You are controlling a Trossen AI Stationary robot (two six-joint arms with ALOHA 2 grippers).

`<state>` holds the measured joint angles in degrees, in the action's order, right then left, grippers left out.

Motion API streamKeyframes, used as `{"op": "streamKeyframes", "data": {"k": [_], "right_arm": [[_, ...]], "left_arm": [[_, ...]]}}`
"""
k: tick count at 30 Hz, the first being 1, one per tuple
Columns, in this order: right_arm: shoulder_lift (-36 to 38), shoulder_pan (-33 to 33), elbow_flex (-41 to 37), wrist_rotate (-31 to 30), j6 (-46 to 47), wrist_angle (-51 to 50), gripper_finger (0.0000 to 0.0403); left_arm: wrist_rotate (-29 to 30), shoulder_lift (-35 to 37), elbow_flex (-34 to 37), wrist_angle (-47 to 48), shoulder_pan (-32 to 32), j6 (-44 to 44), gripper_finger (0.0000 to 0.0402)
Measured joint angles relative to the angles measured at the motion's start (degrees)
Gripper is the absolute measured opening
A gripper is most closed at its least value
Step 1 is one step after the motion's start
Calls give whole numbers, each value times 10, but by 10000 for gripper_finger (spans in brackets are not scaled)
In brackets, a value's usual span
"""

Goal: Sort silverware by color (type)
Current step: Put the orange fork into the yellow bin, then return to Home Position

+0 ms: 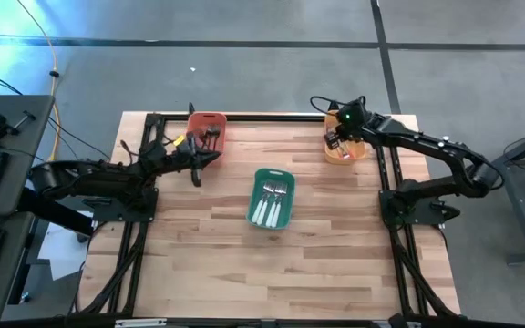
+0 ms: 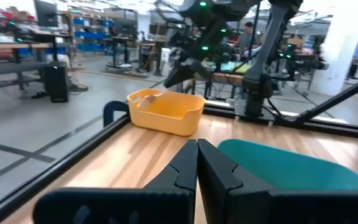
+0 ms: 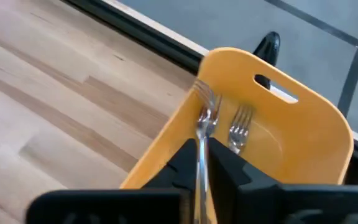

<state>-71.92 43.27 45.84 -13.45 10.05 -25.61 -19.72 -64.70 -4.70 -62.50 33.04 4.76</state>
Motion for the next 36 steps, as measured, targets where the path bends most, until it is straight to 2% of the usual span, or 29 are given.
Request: {"op": "streamKeyframes", "data": {"k": [6,8,11,15,17,20,23,27,33,36], "right_arm": [[11,-9,-1,-26,21,-23,77],[11,-6,-7,-35,28,-22,87],[11,4,-24,-35,38,-24,73],[11,12,-36,-25,32,-33,24],[19,-1,-34,-14,14,-34,7],[45,-42,-30,13,-31,-4,6],[68,-94,-55,55,-76,85,1],[75,-164,-123,108,-94,256,1],[79,-283,-222,103,-118,489,0],[98,-327,-261,71,-129,540,0]], "left_arm": [[18,49,26,25,0,-1,0],[18,59,33,29,0,-1,0],[18,66,39,31,0,0,0],[18,69,38,40,-1,-5,0],[18,69,38,45,-1,-8,0],[17,69,38,46,-1,-10,0],[16,70,38,61,-4,-25,0],[38,77,38,87,-23,-49,0],[79,94,38,117,-69,-54,0],[90,110,38,133,-91,-54,0]]}}
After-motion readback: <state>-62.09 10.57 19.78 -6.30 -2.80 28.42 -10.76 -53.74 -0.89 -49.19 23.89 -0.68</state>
